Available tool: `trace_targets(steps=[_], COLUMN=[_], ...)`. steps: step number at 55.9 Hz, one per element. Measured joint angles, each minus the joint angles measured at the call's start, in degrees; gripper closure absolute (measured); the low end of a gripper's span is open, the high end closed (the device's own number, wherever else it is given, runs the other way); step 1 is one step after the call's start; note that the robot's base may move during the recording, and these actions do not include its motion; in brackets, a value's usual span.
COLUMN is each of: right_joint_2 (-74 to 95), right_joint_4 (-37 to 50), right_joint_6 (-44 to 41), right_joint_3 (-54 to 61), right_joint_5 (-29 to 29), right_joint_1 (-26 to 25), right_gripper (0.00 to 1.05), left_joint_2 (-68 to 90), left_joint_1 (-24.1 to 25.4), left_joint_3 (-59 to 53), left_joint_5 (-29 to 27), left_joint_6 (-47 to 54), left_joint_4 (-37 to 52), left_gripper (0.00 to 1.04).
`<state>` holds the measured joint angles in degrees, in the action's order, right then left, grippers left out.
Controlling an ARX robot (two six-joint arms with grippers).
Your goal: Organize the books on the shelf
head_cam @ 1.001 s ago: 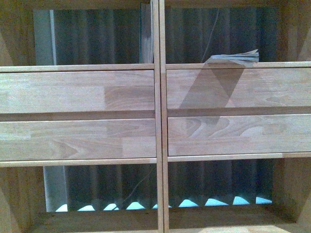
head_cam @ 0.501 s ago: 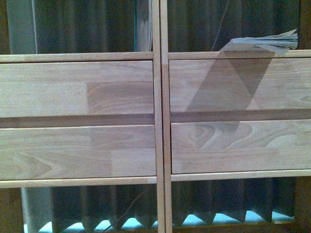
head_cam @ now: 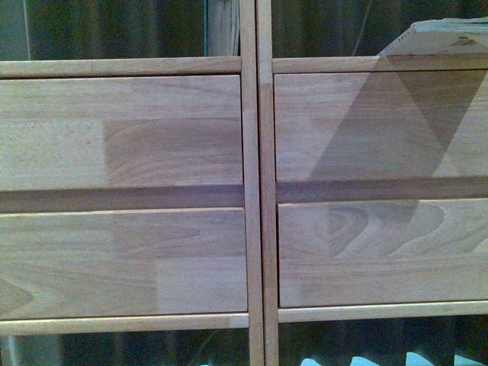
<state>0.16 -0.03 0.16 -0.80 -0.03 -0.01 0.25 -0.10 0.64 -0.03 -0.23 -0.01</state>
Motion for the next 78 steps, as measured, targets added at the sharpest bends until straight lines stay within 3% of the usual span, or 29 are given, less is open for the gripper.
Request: trace_targets(steps=[41,45,46,48,52,54,62,70,78], right_joint_2=[0.07,5.05,6.27,11.37,19.96,23.37,42.12,63.47,74.18], right_joint_4=[-0.07,-5.22,-5.2,-3.67,2.62,5.68,20.65,24.87,28.61], right_joint_6=[0.0,3.28,3.58,6.14,9.86,11.54,17.42,32.96,44.89], right_joint_3=[-0.04,-2.86,-3.32,-5.38,-9.94,-12.22,-26.34,-41.09,-45.22], right_joint_5=[-0.09,-14.69,-15.8,-24.06,-31.89,-33.03,-29.79,-24.5,-18.78], right_joint_1=[-0.09,-5.07,-5.97,-9.18,-13.2,-13.79,-11.26,-4.7,-1.46], right_gripper=[0.07,0.07,0.07,0.07,0.07,0.07,0.07,0.07,0.07], left_joint_2=[0.0,0.0,0.0,0.0,0.0,0.0,0.0,0.0,0.0], left_joint_1=[0.0,0.0,0.0,0.0,0.0,0.0,0.0,0.0,0.0], left_joint_3=[0.0,0.0,0.0,0.0,0.0,0.0,0.0,0.0,0.0], left_joint_5=[0.0,0.02,0.07,0.0,0.0,-0.02,0.02,0.04,0.02], left_joint_6=[0.0,0.0,0.0,0.0,0.0,0.0,0.0,0.0,0.0], left_joint_4=[0.0,0.0,0.0,0.0,0.0,0.0,0.0,0.0,0.0], left_gripper=[0.07,0.07,0.07,0.07,0.07,0.07,0.07,0.07,0.07])
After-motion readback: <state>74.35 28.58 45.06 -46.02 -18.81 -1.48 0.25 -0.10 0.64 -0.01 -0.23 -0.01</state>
